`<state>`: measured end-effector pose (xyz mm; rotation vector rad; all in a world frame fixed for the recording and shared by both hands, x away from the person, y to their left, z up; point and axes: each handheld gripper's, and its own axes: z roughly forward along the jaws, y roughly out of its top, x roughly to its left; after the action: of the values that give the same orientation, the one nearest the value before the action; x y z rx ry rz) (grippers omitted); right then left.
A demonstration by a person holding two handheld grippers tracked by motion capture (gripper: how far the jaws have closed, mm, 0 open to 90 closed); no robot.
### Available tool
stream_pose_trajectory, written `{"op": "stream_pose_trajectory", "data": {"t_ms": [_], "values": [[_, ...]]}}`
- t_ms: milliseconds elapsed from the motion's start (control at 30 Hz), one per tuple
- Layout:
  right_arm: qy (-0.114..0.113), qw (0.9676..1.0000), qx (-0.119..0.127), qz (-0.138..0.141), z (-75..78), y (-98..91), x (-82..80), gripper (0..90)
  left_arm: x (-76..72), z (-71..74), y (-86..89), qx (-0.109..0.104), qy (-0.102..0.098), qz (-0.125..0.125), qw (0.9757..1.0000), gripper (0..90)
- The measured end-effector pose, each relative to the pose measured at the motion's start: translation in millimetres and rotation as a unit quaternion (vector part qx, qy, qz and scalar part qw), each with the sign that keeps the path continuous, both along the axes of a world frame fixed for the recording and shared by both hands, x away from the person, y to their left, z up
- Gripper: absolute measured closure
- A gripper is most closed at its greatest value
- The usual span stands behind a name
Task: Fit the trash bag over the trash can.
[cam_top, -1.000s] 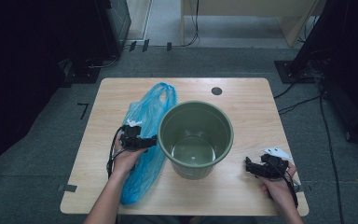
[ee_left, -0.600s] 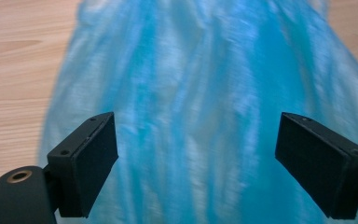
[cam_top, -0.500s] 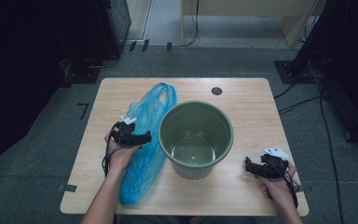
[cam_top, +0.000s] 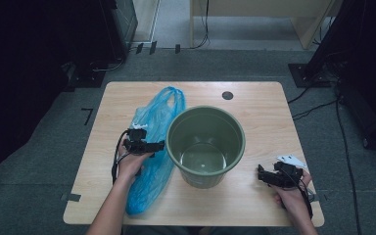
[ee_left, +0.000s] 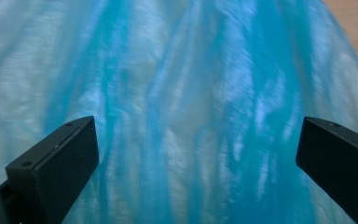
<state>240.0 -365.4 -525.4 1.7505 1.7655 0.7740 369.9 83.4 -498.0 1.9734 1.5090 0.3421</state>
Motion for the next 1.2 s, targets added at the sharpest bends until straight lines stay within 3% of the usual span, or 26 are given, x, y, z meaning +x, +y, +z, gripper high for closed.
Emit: {"op": "stream_pose_trajectory", "data": {"t_ms": [33, 67, 100, 167, 200, 267, 300, 333, 367, 467, 500, 600, 733, 767, 800, 833, 867, 900, 967, 1000, 1033, 1100, 1200], "values": [[0.0, 1.0, 0.0, 0.0, 0.0, 0.1, 0.0, 3.8, -1.0, -1.6, -4.4, 0.01, 0.003, -0.007, 0.9999, 0.0], [0.0, 1.0, 0.0, 0.0, 0.0, 0.1, 0.0, 3.8, -2.5, -4.6, -11.9, 0.036, 0.01, -0.011, 0.9992, 0.0], [0.0, 1.0, 0.0, 0.0, 0.0, 0.1, 0.0, 3.8, -2.5, -4.6, -11.9, 0.036, 0.01, -0.011, 0.9992, 2.7], [0.0, 1.0, 0.001, -0.001, 0.1, 0.1, -0.1, 3.8, -5.2, -6.8, -18.7, 0.079, -0.003, -0.002, 0.9969, 5.4], [0.0, 1.0, 0.0, 0.0, 0.0, 0.1, -0.2, 3.8, -7.0, -5.9, -21.3, 0.083, -0.012, 0.006, 0.9964, 13.6], [0.0, 1.0, 0.0, 0.0, 0.0, 0.1, -0.3, 3.8, -7.4, -4.9, -21.6, 0.082, -0.015, 0.006, 0.9965, 17.8], [0.0, 1.0, 0.0, 0.0, 0.0, 0.1, -0.3, 3.8, -7.8, -4.2, -21.6, 0.08, -0.019, 0.007, 0.9966, 31.4], [0.0, 1.0, 0.0, 0.0, 0.0, 0.2, -0.3, 3.8, -8.3, -3.3, -21.3, 0.078, -0.023, 0.009, 0.9967, 31.4], [0.0, 1.0, 0.0, 0.0, 0.0, 0.2, -0.3, 3.8, -9.4, -2.0, -19.4, 0.073, -0.027, 0.008, 0.997, 49.0], [0.0, 1.0, 0.0, -0.001, 0.0, 0.2, -0.3, 3.8, -10.5, -1.9, -15.3, 0.061, -0.031, 0.006, 0.9976, 75.3], [0.0, 1.0, 0.0, -0.001, 0.0, 0.2, -0.3, 3.8, -11.6, -2.5, -10.3, 0.042, -0.028, 0.0, 0.9987, 82.4], [0.0, 1.0, 0.0, 0.0, 0.0, 0.2, -0.3, 3.8, -13.5, -2.9, -7.4, 0.033, -0.03, -0.003, 0.999, 89.3], [0.0, 1.0, 0.0, -0.001, 0.1, 0.2, -0.3, 3.8, -20.8, 1.7, -5.1, 0.01, -0.024, -0.042, 0.9988, 89.4], [0.0, 1.0, 0.0, -0.001, 0.1, 0.2, -0.3, 3.8, -27.2, 6.8, -2.1, 0.002, -0.027, -0.061, 0.9978, 83.3], [0.0, 1.0, 0.001, -0.001, 0.1, 0.3, -0.4, 3.9, -27.2, 6.8, -2.1, 0.002, -0.027, -0.061, 0.9978, 77.4], [0.0, 1.0, 0.001, -0.001, 0.1, 0.3, -0.4, 3.9, -31.3, 9.3, -0.4, 0.0, -0.033, -0.064, 0.9974, 77.4], [0.0, 1.0, 0.0, -0.001, 0.0, 0.2, -0.4, 3.9, -35.4, 11.4, 1.6, -0.004, -0.04, -0.071, 0.9967, 60.6], [0.0, 1.0, 0.0, -0.001, 0.0, 0.2, -0.4, 3.9, -39.8, 13.9, 3.8, -0.007, -0.048, -0.081, 0.9955, 60.6], [0.001, 1.0, 0.0, 0.0, 0.1, 0.2, -0.4, 3.9, -47.6, 18.3, 9.1, 0.0, -0.07, -0.09, 0.9935, 42.1], [0.001, 1.0, 0.0, 0.0, 0.2, 0.3, -0.4, 4.0, -51.8, 20.2, 12.3, 0.01, -0.083, -0.088, 0.9926, 23.1], [0.001, 1.0, 0.0, 0.0, 0.2, 0.3, -0.5, 4.0, -55.8, 22.5, 17.0, 0.027, -0.089, -0.083, 0.9922, 19.0], [0.001, 1.0, 0.0, 0.0, 0.2, 0.4, -0.5, 4.0, -57.0, 23.7, 20.5, 0.027, -0.089, -0.075, 0.9928, 14.3], [-0.001, 1.0, 0.0, 0.0, 0.1, 0.5, -0.7, 4.1, -54.0, 28.0, 35.9, 0.012, -0.089, -0.039, 0.9952, 10.4]]}}
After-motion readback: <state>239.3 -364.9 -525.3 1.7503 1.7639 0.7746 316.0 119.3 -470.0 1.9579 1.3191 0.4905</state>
